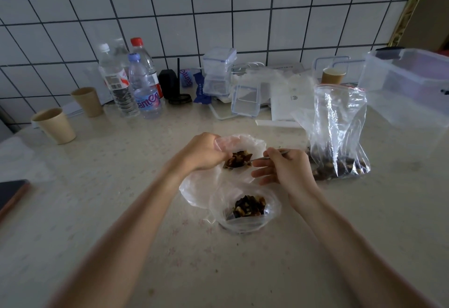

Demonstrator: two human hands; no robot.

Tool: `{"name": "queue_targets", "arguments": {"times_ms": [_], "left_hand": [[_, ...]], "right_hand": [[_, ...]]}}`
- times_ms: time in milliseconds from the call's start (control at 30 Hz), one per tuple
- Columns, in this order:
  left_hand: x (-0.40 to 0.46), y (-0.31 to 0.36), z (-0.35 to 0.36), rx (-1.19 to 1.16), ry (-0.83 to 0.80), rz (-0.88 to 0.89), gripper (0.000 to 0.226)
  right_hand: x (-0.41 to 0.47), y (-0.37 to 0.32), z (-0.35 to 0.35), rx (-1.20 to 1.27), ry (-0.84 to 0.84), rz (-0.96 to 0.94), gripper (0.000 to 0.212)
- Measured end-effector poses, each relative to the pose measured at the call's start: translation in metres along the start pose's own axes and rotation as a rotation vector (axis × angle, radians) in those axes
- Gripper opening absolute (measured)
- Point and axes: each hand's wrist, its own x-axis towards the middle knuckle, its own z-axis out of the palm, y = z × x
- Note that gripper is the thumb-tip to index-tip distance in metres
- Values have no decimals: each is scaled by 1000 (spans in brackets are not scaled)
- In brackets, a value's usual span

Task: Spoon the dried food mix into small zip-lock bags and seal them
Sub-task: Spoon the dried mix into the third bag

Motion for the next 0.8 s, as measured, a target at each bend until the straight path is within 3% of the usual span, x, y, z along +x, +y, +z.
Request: {"name": "queue_targets", "arguments": {"times_ms": [267, 433, 800], "left_hand": [[2, -12, -1, -373, -113, 30, 25], [4, -17, 1, -425, -128, 30, 30], [9, -20, 1, -410, -72, 43, 16]], "right_hand": [[5, 4, 5, 8, 61, -44, 21], [9, 3, -2, 68, -20, 27, 23], [9, 1, -13, 109, -167, 92, 29]]}}
